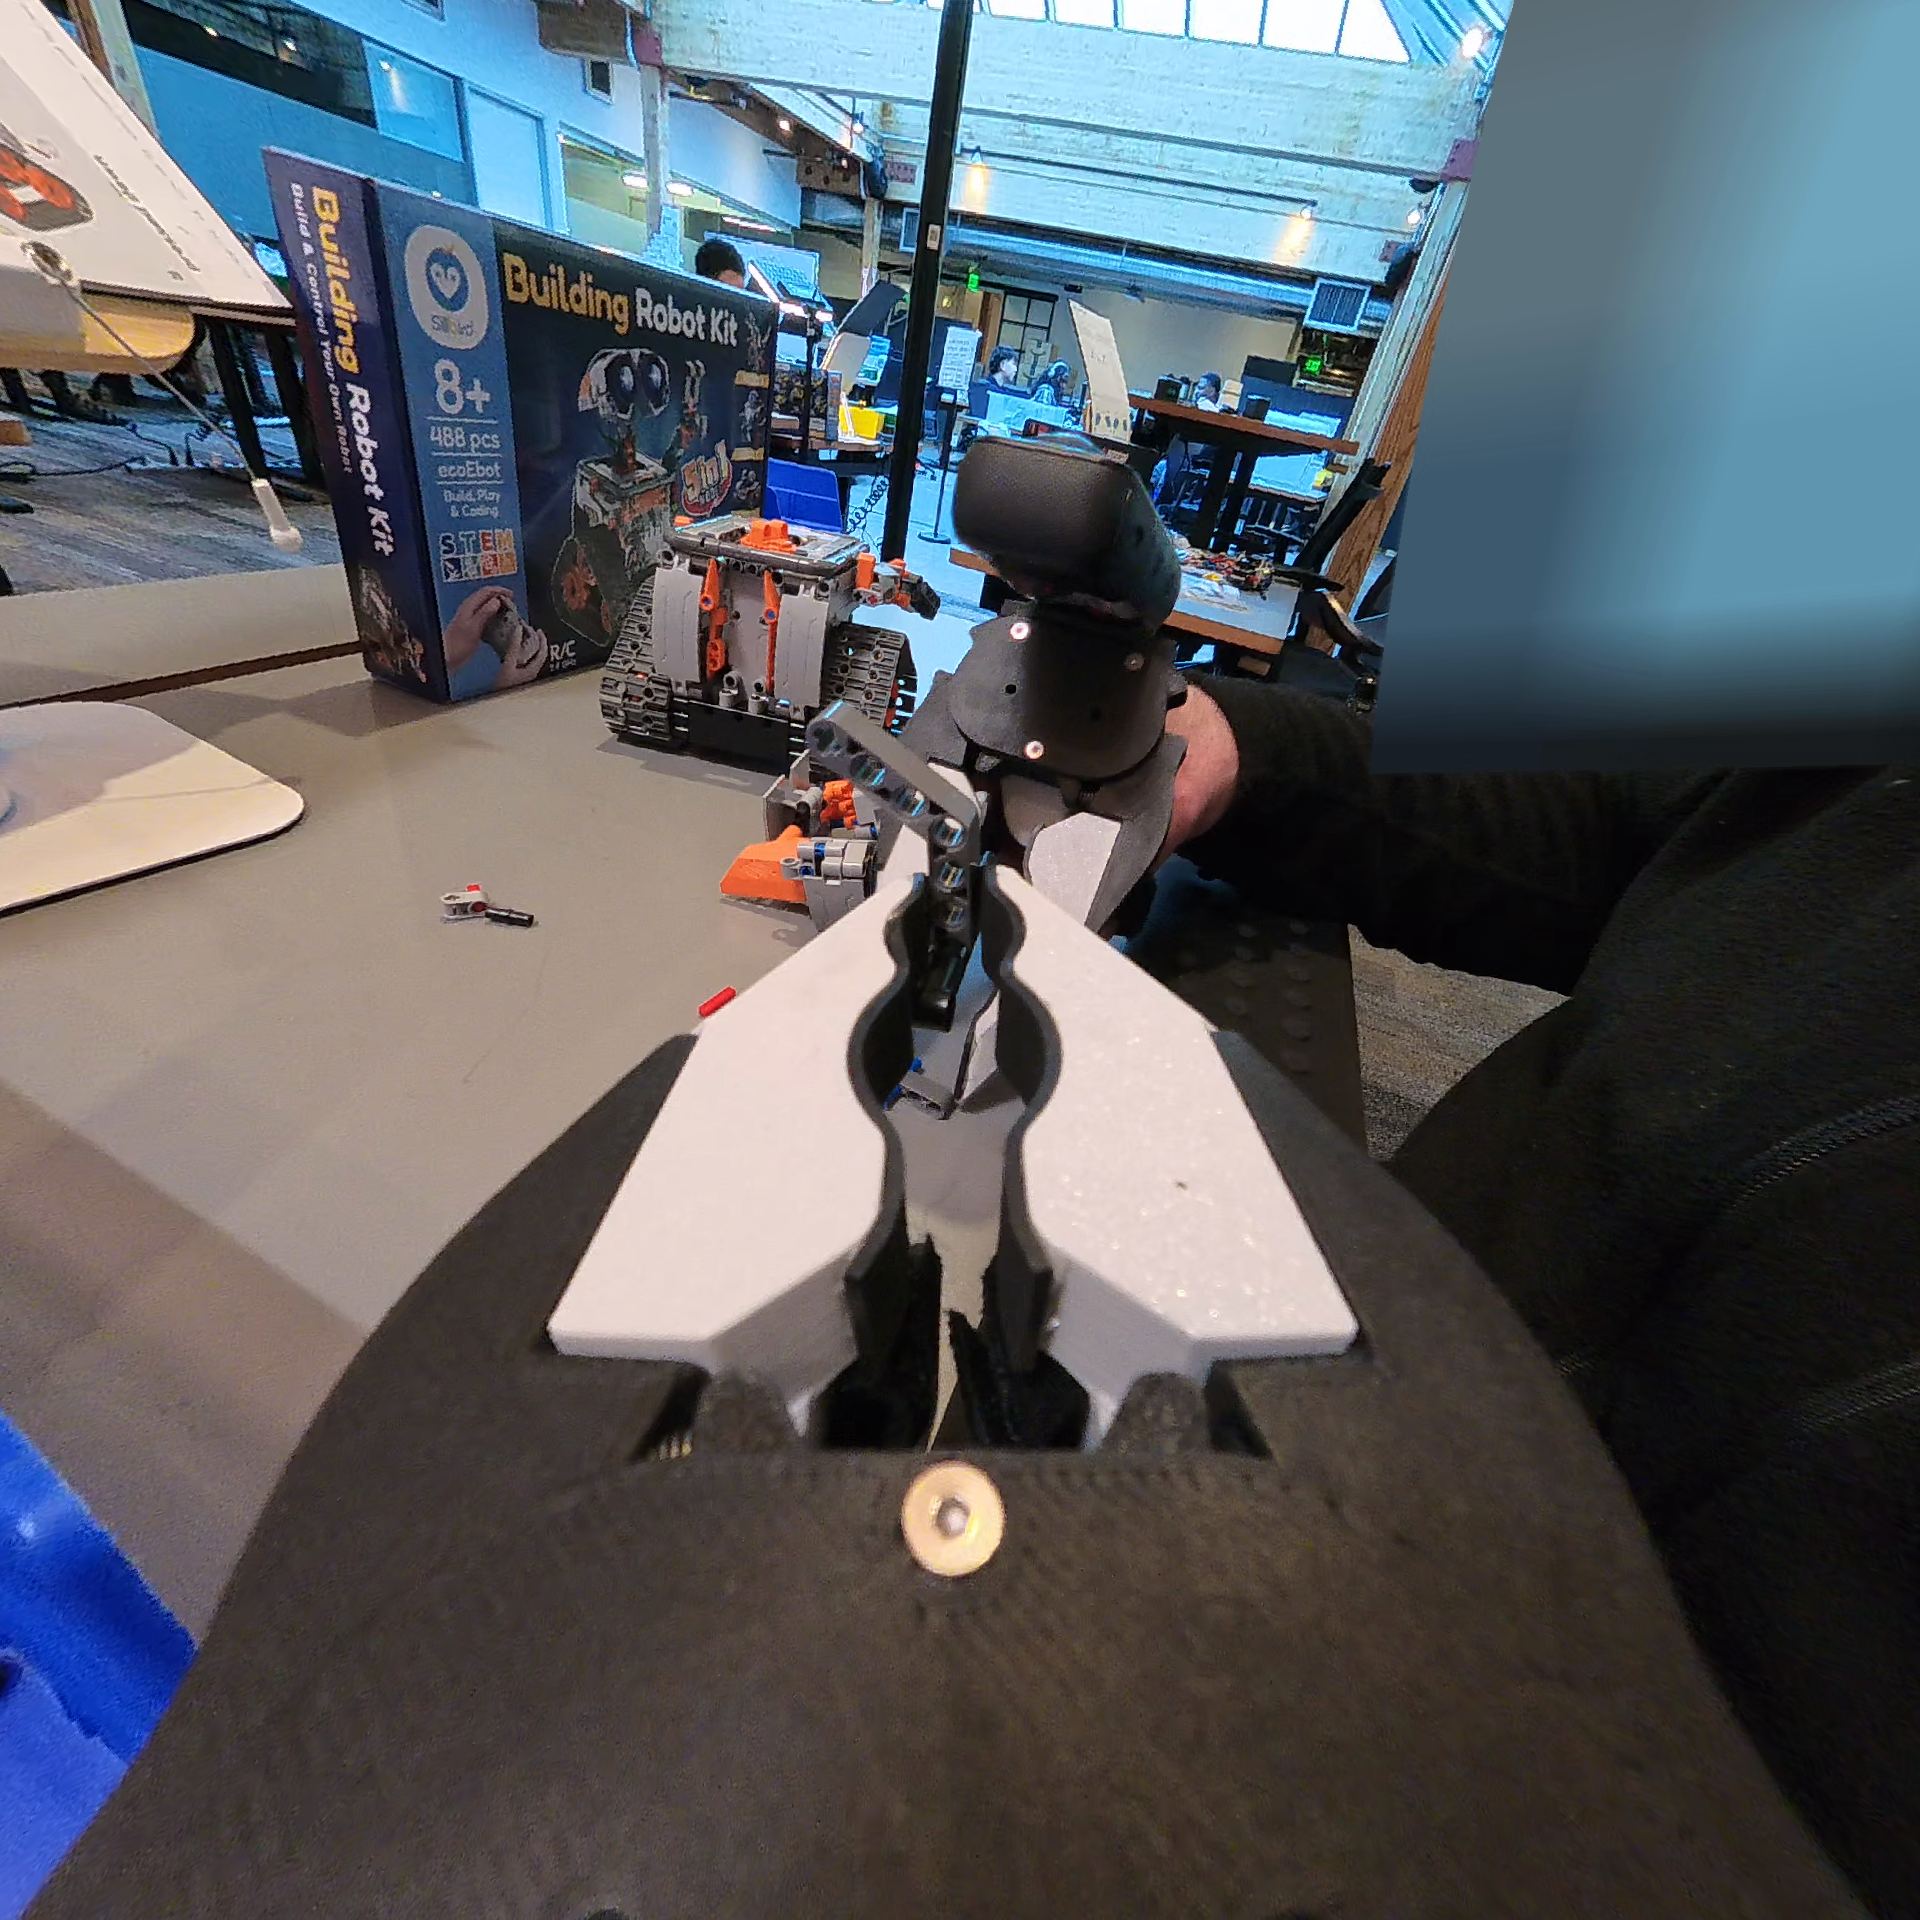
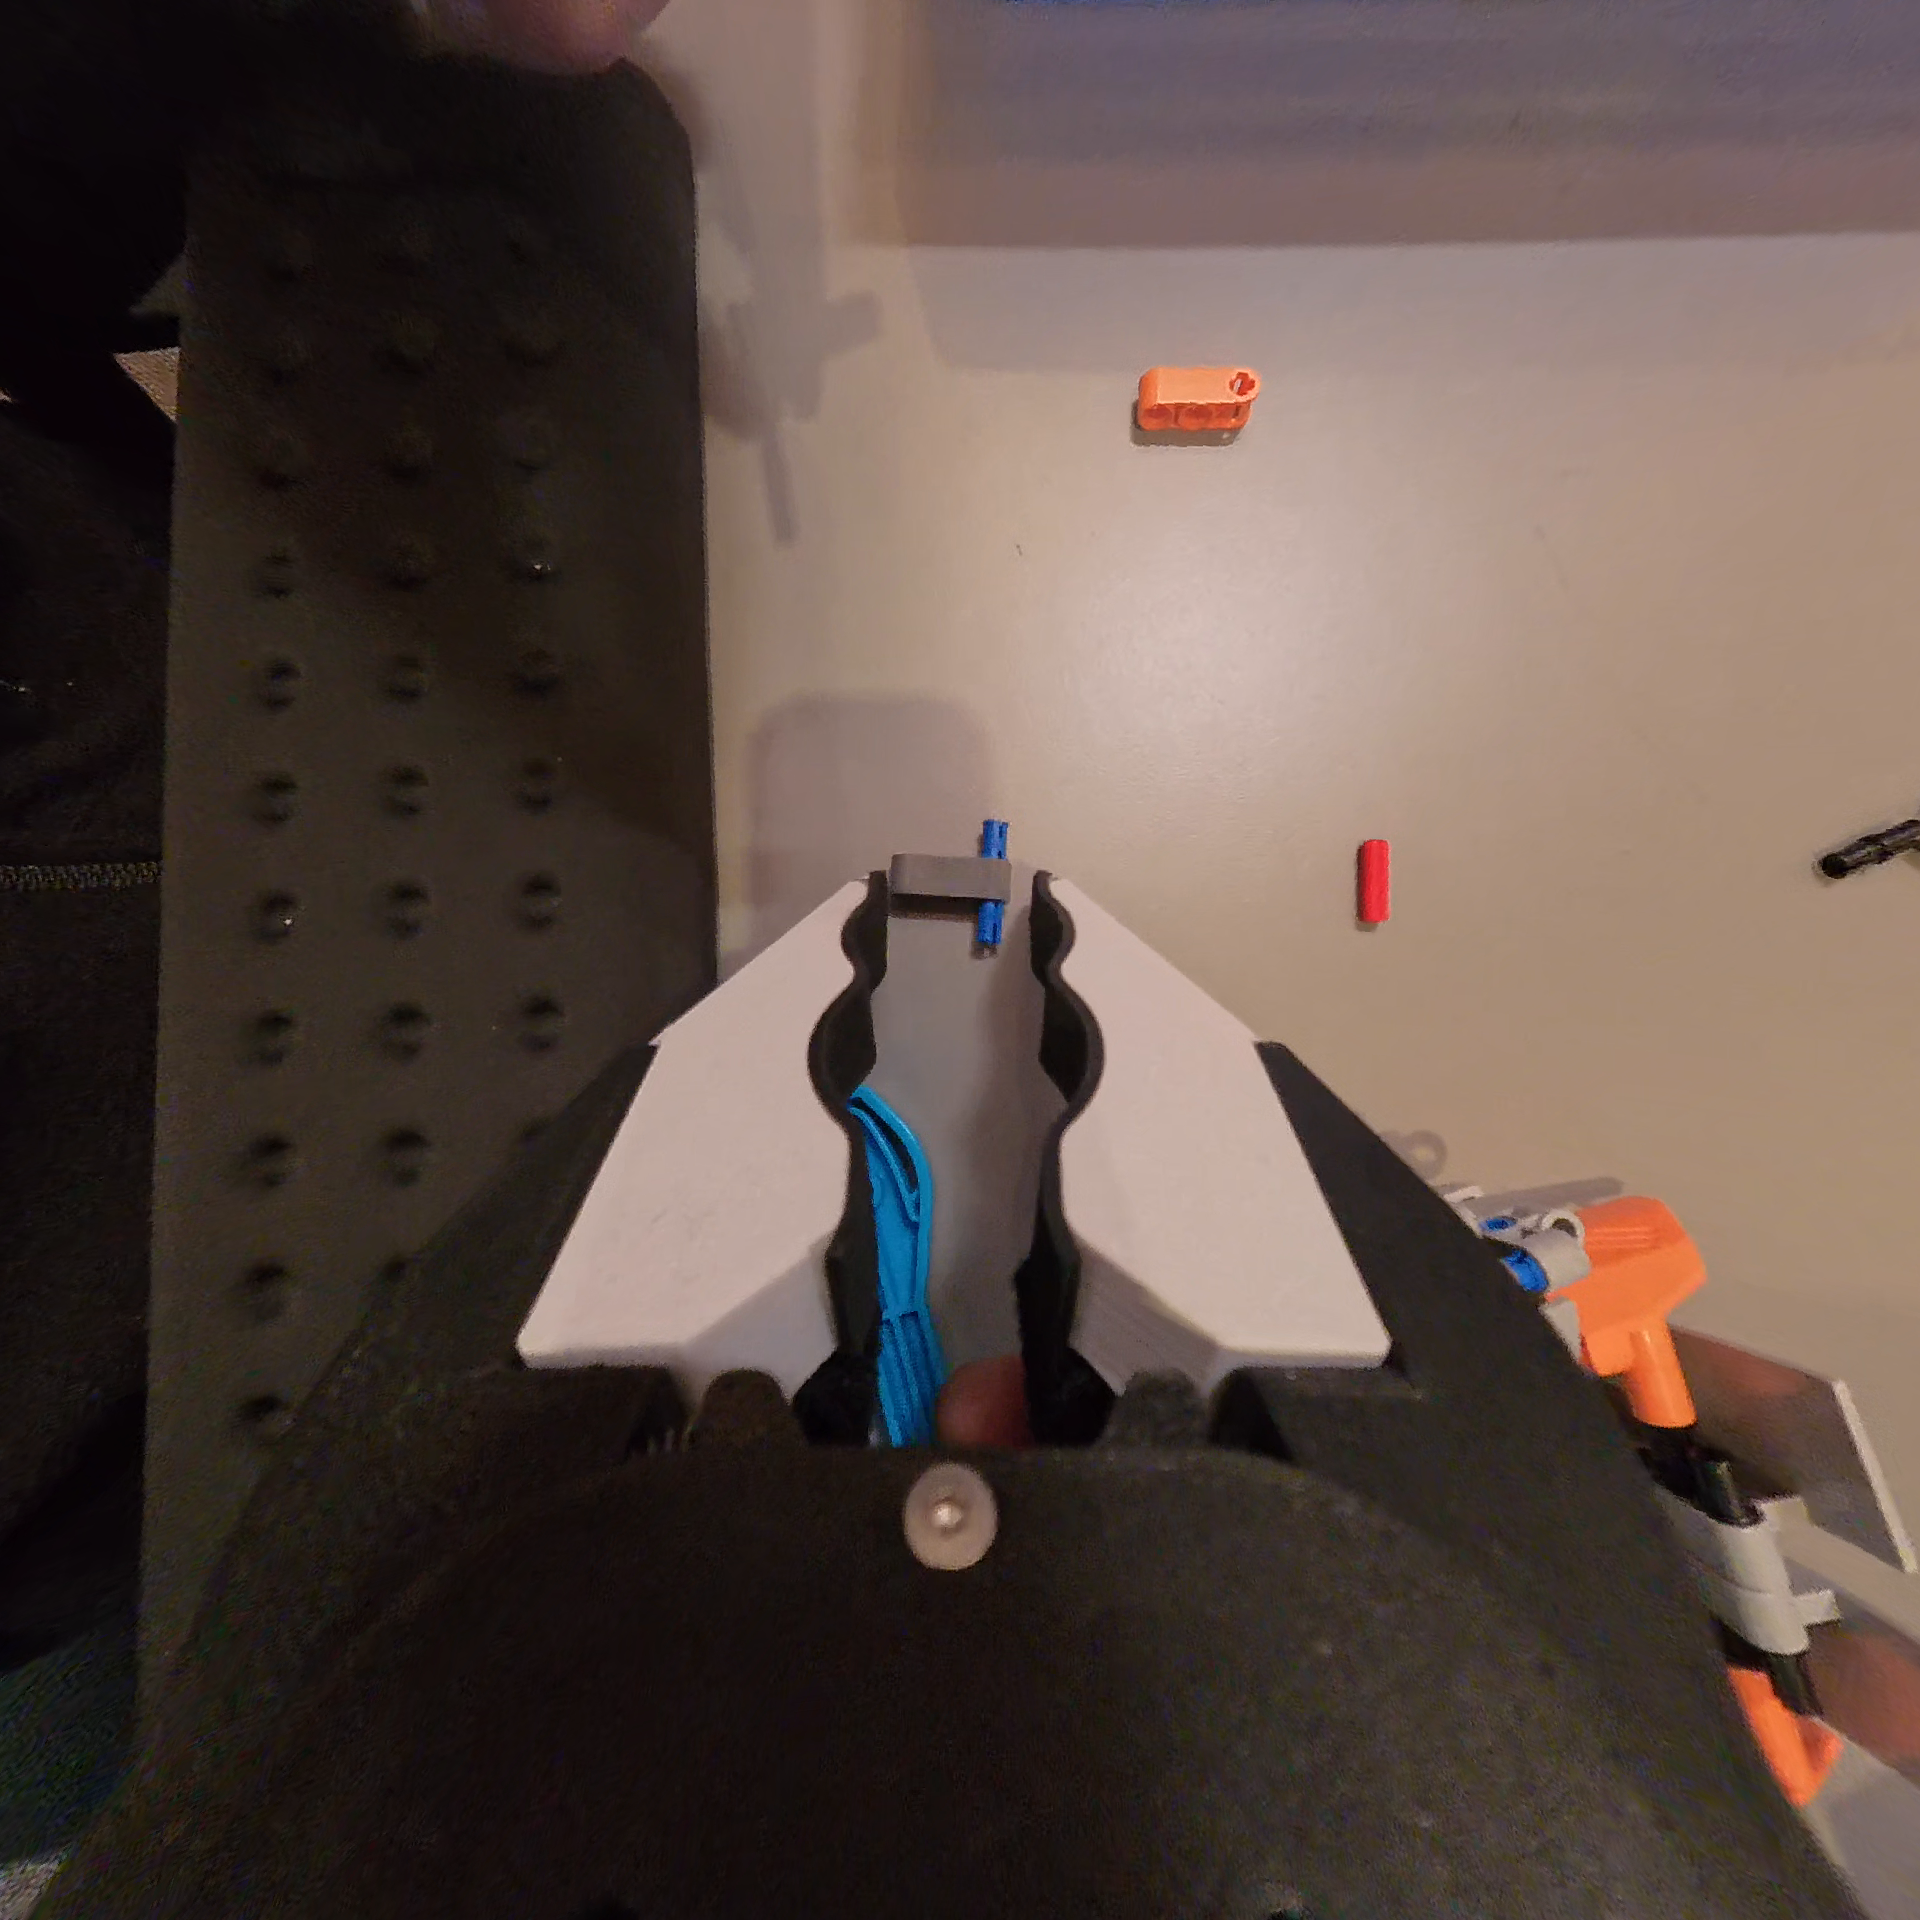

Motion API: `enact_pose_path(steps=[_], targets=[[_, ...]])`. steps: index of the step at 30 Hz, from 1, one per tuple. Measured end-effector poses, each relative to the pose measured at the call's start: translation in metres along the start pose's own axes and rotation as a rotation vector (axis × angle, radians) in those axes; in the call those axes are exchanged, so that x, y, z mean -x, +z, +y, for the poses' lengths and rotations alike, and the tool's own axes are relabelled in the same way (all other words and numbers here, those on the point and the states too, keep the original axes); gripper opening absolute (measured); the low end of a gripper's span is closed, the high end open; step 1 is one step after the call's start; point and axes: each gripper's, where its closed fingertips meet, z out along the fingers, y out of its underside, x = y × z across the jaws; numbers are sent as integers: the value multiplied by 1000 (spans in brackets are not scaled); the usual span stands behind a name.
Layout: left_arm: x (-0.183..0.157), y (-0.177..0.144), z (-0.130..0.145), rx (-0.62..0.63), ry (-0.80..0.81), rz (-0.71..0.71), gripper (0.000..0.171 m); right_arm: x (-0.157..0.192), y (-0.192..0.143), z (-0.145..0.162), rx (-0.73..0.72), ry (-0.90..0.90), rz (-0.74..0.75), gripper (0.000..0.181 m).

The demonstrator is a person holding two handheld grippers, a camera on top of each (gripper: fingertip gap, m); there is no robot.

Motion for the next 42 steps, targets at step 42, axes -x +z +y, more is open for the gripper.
enact_pose_path(steps=[42], targets=[[-4, 11, -8, -27, -222, 64, 6, 12, -80, -95, -291, -627, 568, 21]])
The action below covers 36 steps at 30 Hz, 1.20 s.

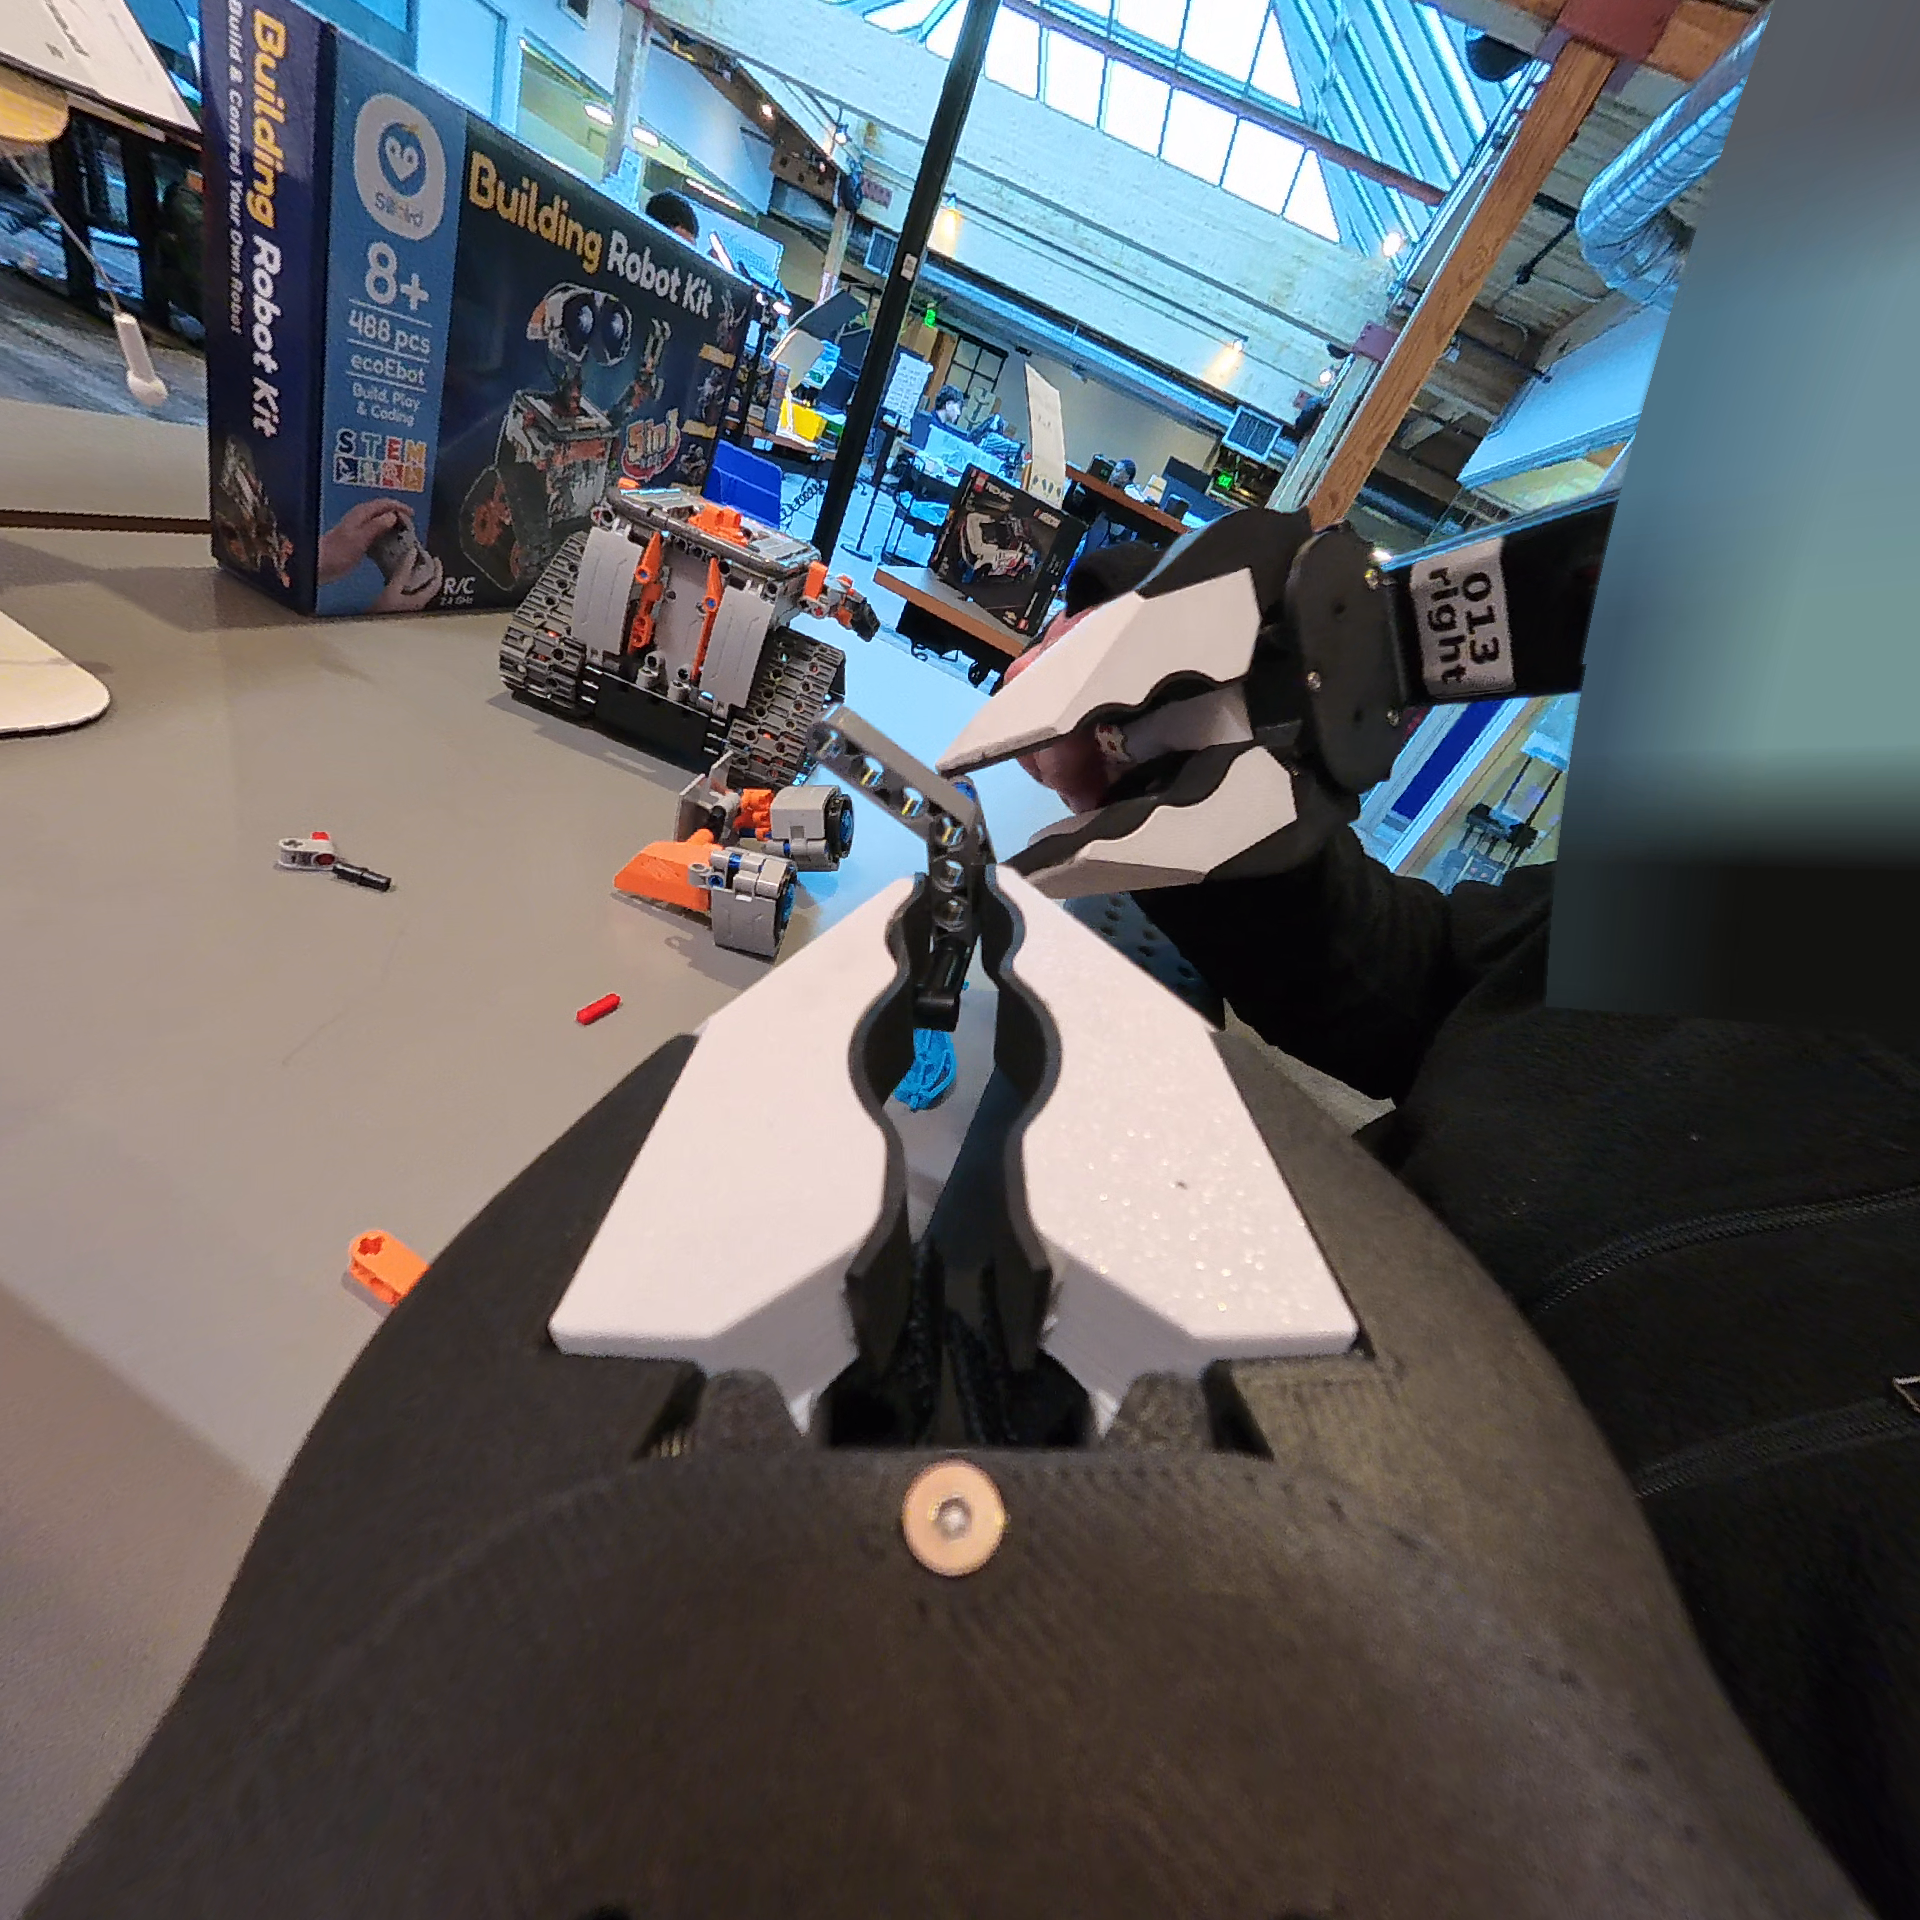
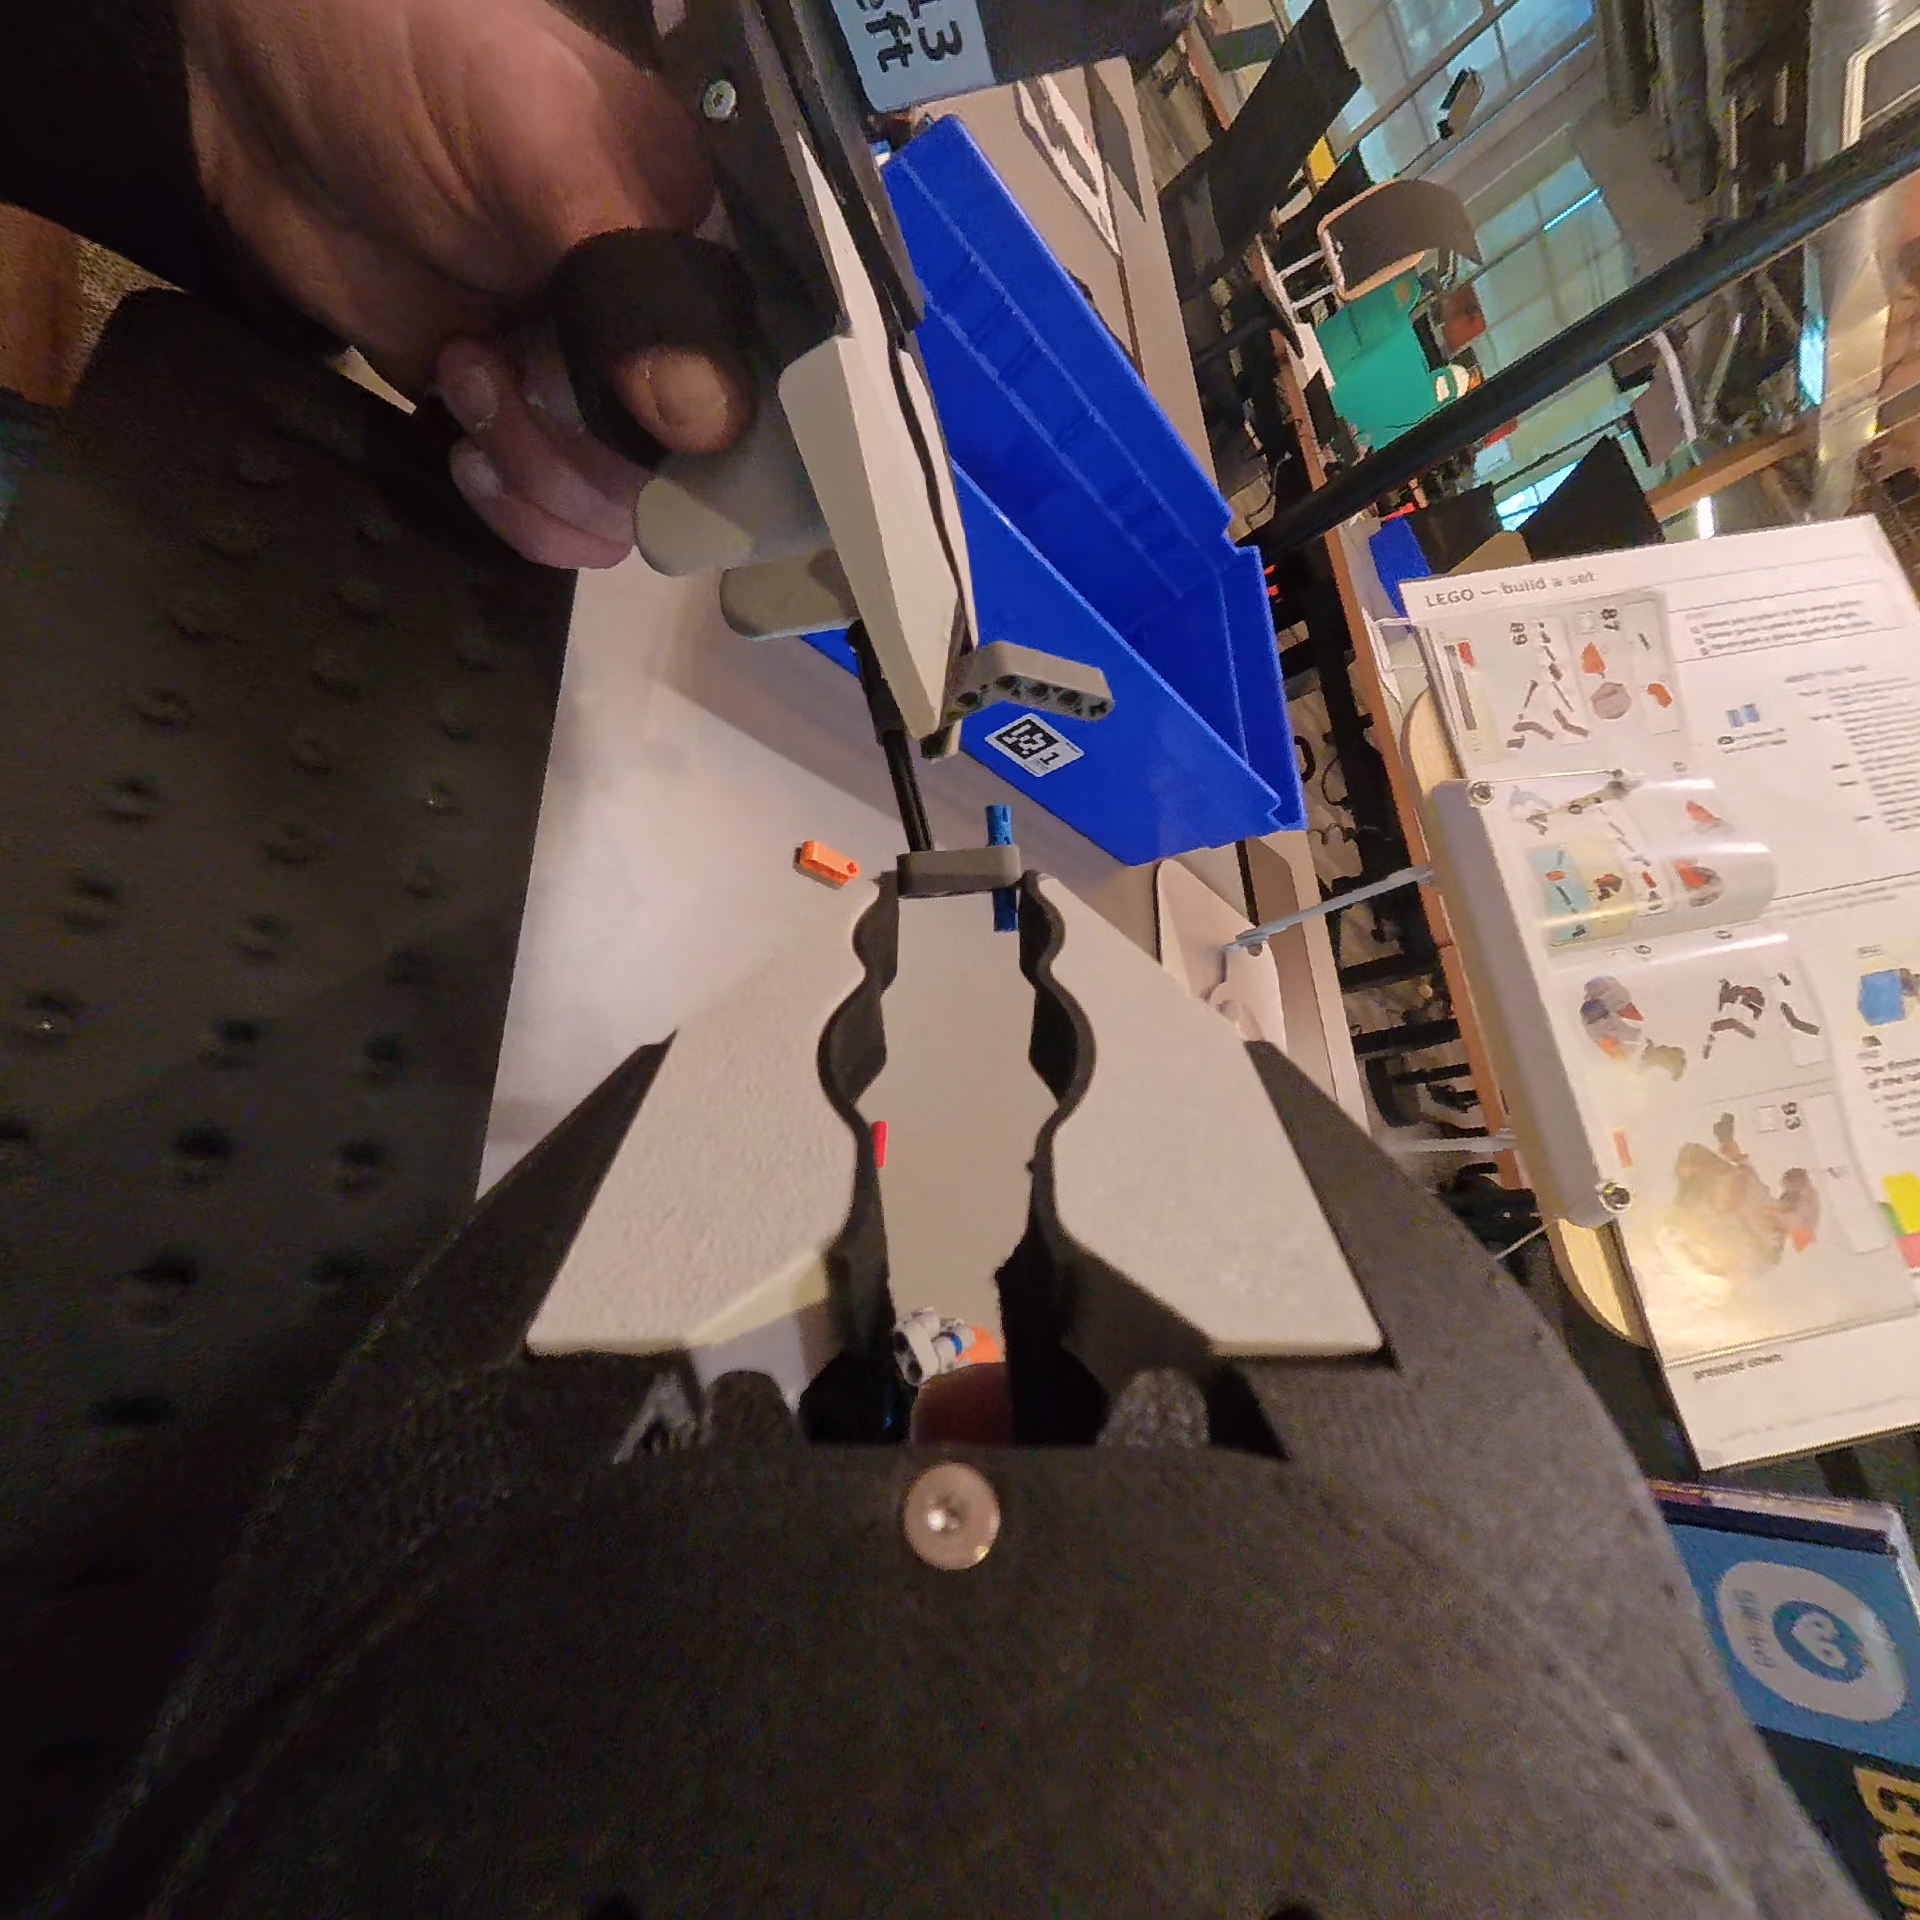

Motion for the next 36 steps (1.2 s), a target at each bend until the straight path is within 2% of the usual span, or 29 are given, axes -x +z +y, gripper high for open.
enact_pose_path(steps=[11, 23, 36], targets=[[0, 10, 4, 42, 24, -27, 5, 4, 5, -1, 68, -128, 71, 20], [-8, 12, -7, -48, -87, 73, 5, -3, 1, -12, 48, -163, 167, 19], [-9, 14, -4, -27, -114, 104, 5, 1, 0, -11, 97, -220, 197, 19]])
